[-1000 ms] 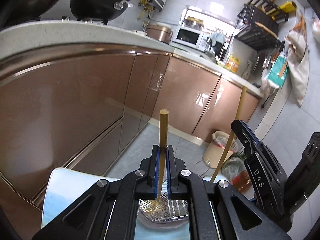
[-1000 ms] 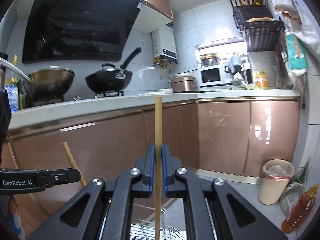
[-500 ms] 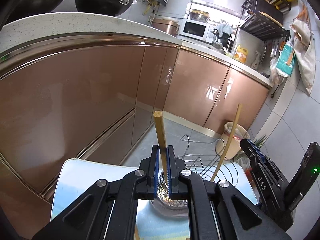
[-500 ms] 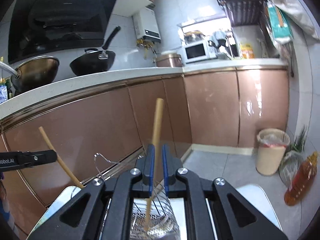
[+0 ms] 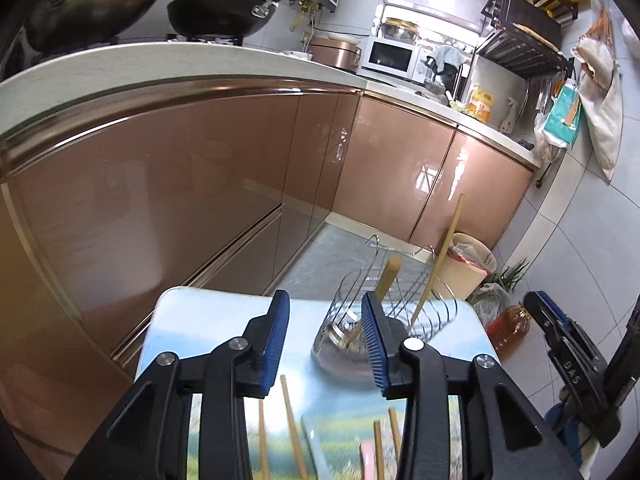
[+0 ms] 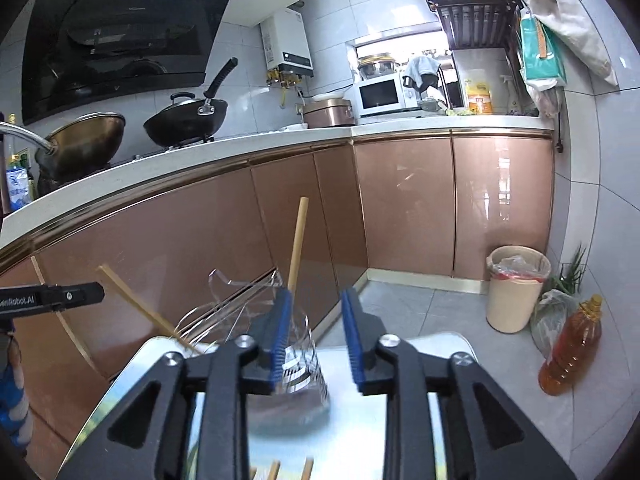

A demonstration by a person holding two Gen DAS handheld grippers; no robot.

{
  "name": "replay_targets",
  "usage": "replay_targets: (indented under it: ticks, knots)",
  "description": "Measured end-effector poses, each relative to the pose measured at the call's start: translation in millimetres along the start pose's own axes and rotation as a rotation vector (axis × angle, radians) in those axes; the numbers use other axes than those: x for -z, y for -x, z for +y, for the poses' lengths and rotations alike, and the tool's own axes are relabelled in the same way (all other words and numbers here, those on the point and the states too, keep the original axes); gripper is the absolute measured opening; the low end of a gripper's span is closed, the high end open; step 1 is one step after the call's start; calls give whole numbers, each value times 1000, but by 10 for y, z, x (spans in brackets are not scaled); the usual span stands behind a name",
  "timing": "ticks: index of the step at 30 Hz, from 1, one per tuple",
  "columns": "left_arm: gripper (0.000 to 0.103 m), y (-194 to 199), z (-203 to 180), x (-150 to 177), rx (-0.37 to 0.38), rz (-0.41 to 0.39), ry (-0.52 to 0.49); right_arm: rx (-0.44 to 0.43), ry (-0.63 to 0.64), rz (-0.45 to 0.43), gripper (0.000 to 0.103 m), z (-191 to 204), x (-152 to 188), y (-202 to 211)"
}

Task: Organize utensils
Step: 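Open both tools to drop the chopsticks into the wire holder, then lower the left tool onto another chopstick while the right tool grasps one too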

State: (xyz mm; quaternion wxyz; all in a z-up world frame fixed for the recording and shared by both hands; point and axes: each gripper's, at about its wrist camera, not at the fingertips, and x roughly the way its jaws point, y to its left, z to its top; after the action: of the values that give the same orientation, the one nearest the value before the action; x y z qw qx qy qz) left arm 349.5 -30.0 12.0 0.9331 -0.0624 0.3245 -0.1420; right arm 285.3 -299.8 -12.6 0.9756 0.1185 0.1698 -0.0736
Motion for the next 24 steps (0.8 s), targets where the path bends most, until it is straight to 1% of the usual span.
replay_targets:
  ticks: [1, 7, 13, 15, 18, 24]
  knots:
    - [42, 89, 29, 26, -7, -1, -1, 3, 12, 15, 28, 15, 11, 99]
    - [42, 515, 248, 156, -45, -3, -10, -12, 25, 103, 28, 39, 55, 528]
    - [42, 902, 586, 245, -72, 12, 33, -15, 36, 158, 28, 54, 37, 883]
    - [42, 966, 637, 282, -78, 27, 32, -16, 39, 175, 28, 71, 35, 985]
    - [42, 987, 701, 387, -68, 79, 29, -24, 29, 221, 28, 82, 55, 1037]
    - [42, 833, 726, 633, -37, 168, 24, -22, 43, 323, 28, 108, 192, 984]
